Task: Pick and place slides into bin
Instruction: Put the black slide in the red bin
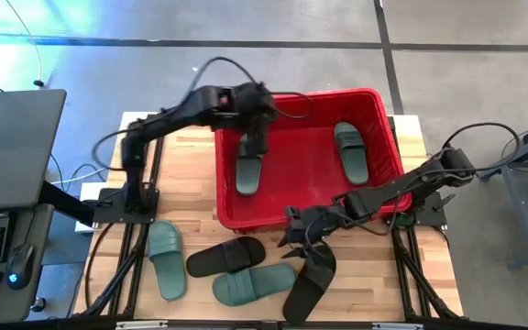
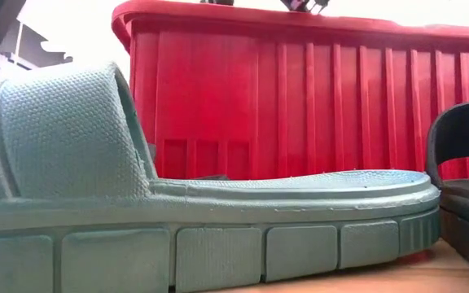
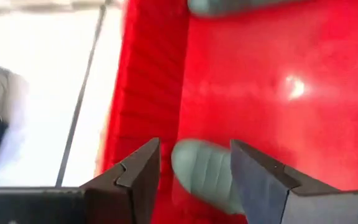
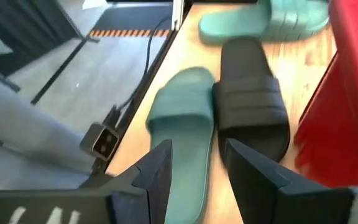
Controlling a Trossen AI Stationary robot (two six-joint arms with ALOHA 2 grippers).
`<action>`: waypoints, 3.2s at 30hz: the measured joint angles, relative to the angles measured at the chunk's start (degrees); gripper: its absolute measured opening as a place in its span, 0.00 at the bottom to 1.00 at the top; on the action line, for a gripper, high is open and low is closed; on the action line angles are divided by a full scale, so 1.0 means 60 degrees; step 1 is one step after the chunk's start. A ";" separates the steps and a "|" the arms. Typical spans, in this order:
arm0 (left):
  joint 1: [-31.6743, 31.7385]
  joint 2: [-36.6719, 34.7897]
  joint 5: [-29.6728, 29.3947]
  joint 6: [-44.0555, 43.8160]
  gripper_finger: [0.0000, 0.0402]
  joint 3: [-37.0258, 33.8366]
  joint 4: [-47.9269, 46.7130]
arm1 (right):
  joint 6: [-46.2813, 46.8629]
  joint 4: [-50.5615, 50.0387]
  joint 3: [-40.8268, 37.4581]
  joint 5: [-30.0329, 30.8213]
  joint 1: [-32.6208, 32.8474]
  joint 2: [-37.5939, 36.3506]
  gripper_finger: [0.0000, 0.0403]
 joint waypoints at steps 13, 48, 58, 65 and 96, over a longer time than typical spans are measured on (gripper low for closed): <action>-0.1169 -0.2321 0.0152 -0.0216 0.41 0.0579 -0.0061 | -0.0906 0.0498 -0.0081 0.0427 -0.0846 0.0565 0.35; -0.8135 -0.3580 0.4008 -0.0888 0.40 -0.1037 -0.2607 | 0.4665 0.5086 -0.0161 -0.1146 0.0803 0.0664 0.35; -0.9376 -0.3350 0.1494 -0.0866 0.40 -0.4179 -0.2412 | 0.8006 0.4743 -0.0137 0.2228 0.2979 0.0646 0.35; -0.9359 -0.3308 0.1842 -0.1528 0.40 -0.6303 -0.0169 | 0.9287 0.1455 -0.0136 0.2251 0.3879 0.0642 0.35; -0.9356 -0.3299 0.1573 -0.2529 0.40 -0.6881 0.2554 | 0.8442 -1.2045 1.1601 0.3379 0.4097 0.7919 0.35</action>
